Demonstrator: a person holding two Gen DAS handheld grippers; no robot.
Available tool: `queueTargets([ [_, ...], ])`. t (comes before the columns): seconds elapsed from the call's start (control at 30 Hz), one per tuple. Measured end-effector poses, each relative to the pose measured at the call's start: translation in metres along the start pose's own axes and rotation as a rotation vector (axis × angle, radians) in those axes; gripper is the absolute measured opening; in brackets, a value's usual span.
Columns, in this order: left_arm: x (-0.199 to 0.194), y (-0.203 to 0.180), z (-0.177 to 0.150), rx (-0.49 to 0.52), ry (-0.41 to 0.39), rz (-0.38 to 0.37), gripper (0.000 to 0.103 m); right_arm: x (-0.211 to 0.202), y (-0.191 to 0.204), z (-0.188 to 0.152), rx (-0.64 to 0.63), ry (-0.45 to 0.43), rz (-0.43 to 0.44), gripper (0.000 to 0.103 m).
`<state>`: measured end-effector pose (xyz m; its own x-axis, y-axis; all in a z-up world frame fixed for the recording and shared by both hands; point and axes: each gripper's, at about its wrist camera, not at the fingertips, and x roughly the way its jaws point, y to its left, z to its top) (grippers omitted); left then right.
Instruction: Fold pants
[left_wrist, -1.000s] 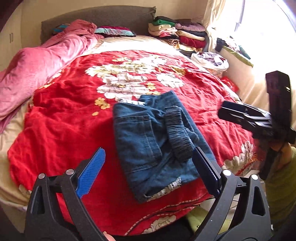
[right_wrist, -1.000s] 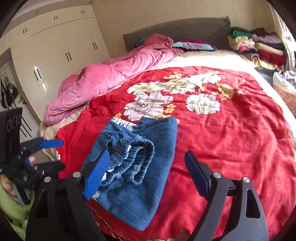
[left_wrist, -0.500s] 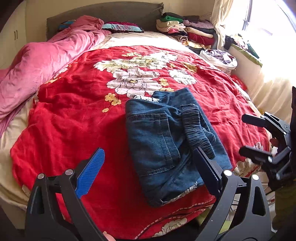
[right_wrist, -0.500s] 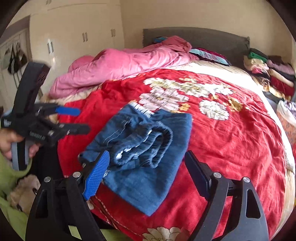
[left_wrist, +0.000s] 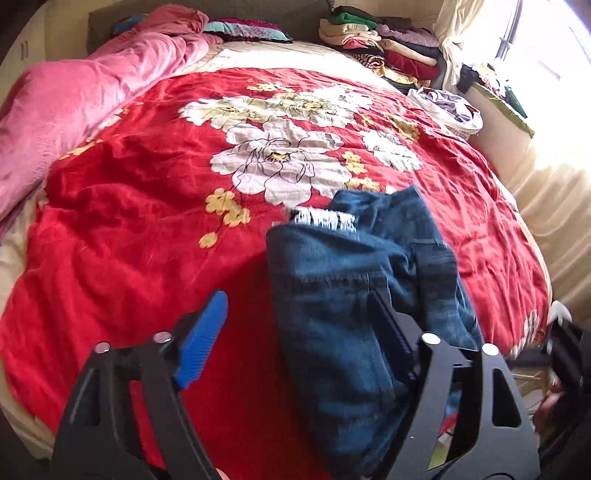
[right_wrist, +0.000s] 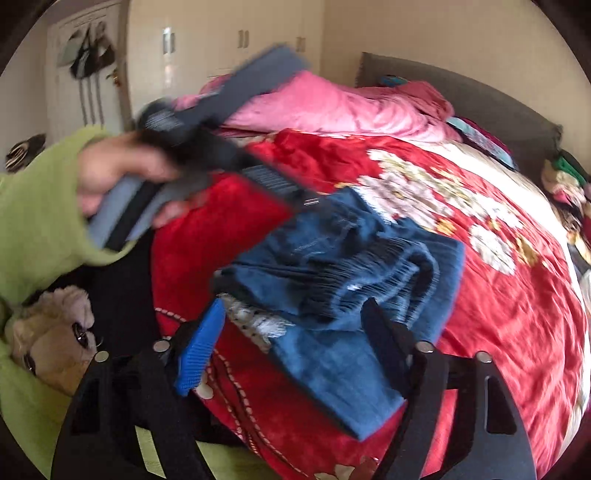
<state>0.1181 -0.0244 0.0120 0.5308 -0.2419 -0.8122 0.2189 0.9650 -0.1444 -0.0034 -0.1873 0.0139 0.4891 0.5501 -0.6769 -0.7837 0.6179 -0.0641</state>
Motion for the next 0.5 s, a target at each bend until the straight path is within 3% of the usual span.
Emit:
queueTargets([
  [0.1, 0.020, 0.002, 0.009, 0.011, 0.043, -0.003, 0.049, 0.006, 0.010, 0.005, -0.062, 0.005, 0.009, 0.067],
  [0.23, 0.037, 0.009, 0.011, 0.011, 0.065, -0.001, 0.050, 0.022, 0.026, 0.014, -0.206, 0.023, -0.015, 0.064],
  [0.33, 0.041, 0.018, 0.011, -0.017, 0.065, -0.009, 0.057, 0.040, 0.036, 0.019, -0.325, 0.042, -0.049, 0.063],
  [0.37, 0.042, 0.019, 0.012, -0.017, 0.064, -0.007, 0.059, 0.047, 0.037, 0.020, -0.350, 0.057, -0.065, 0.055],
  [0.43, 0.043, 0.022, 0.010, -0.025, 0.068, -0.010, 0.062, 0.066, 0.037, 0.018, -0.371, 0.128, -0.025, 0.007],
  [0.5, 0.044, 0.024, 0.010, -0.028, 0.069, -0.009, 0.064, 0.068, 0.038, 0.015, -0.363, 0.162, 0.026, 0.006],
])
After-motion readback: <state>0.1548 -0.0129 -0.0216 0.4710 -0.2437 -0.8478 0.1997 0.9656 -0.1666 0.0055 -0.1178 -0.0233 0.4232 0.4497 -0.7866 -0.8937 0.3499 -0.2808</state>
